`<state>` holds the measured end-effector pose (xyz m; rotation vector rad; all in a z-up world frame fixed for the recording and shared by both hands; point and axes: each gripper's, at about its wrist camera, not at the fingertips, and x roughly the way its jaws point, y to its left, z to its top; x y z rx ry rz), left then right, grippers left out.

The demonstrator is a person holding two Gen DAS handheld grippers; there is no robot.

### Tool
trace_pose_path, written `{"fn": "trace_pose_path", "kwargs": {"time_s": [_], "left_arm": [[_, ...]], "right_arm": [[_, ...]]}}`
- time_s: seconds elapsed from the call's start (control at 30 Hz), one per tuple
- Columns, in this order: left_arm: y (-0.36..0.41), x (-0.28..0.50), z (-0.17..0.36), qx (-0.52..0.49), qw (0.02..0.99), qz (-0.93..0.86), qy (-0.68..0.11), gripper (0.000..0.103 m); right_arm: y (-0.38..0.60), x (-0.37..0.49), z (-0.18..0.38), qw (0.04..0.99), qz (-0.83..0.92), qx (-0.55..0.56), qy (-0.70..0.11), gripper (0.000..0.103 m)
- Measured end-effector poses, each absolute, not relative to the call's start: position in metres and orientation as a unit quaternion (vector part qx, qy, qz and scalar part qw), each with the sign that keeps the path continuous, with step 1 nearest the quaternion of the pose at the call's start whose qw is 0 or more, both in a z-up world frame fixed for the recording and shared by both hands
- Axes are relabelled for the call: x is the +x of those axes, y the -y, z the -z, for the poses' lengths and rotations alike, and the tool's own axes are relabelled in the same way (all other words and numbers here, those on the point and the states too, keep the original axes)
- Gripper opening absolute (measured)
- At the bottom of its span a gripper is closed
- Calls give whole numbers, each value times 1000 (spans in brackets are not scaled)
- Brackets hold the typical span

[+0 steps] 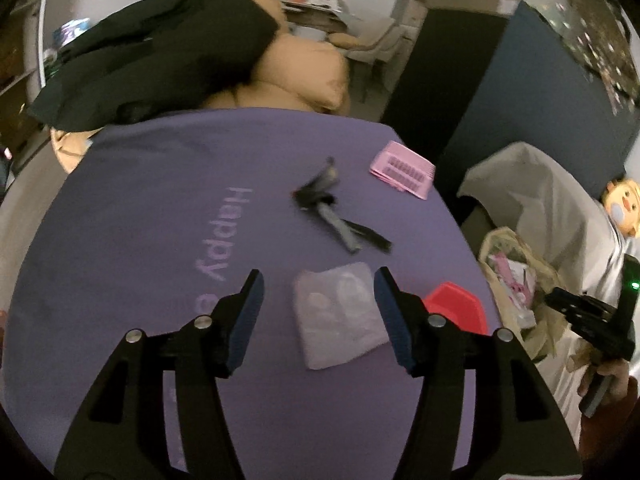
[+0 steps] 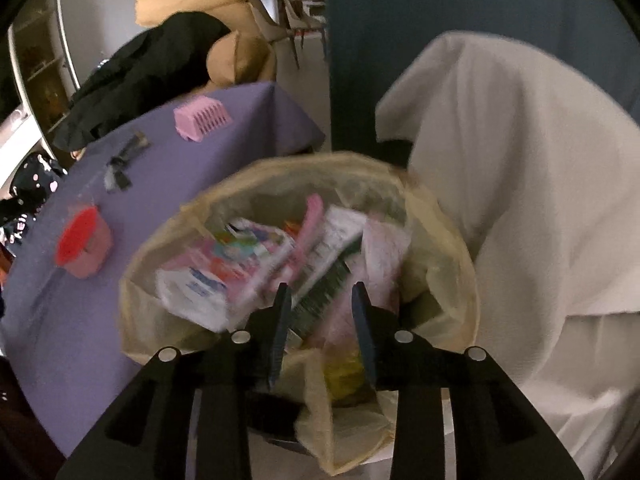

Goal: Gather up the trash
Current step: 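Move both tools back over the table toward the clear plastic bag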

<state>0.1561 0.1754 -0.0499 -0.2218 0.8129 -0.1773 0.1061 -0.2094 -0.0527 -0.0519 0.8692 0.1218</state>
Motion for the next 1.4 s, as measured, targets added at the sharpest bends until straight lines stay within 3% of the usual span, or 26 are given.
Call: {"fn": "trace_pose_path", "kwargs": {"time_s": [0.1, 0.27, 0.3, 0.6, 1.07, 1.27, 1.37, 1.4], "left_arm": [[-193, 153, 50, -120, 911, 73, -388, 54], [-210, 146, 56, -130, 909, 67, -391, 55], [-215, 144, 58, -134, 908, 65, -392, 55], [-244, 132, 69, -147, 908, 45, -390, 55], [-282, 123, 87, -165, 906, 33, -389, 55], [-298, 120, 91, -182, 904, 29, -386, 55], [-302, 120, 94, -188, 902, 31, -388, 55], [-303, 120, 94, -189, 902, 31, -388, 55]], "right_arm": [[192, 105, 33, 913, -76, -32, -399, 33], [159, 110, 11, 920, -114, -27, -375, 51], [151, 113, 8, 919, -121, -30, -374, 59], [59, 132, 12, 898, -188, -77, -391, 60], [-64, 171, 64, 846, -241, -108, -463, 60], [-78, 197, 81, 833, -214, -138, -492, 51], [-79, 198, 87, 825, -224, -142, -498, 40], [-80, 196, 87, 822, -230, -142, -501, 31]]}}
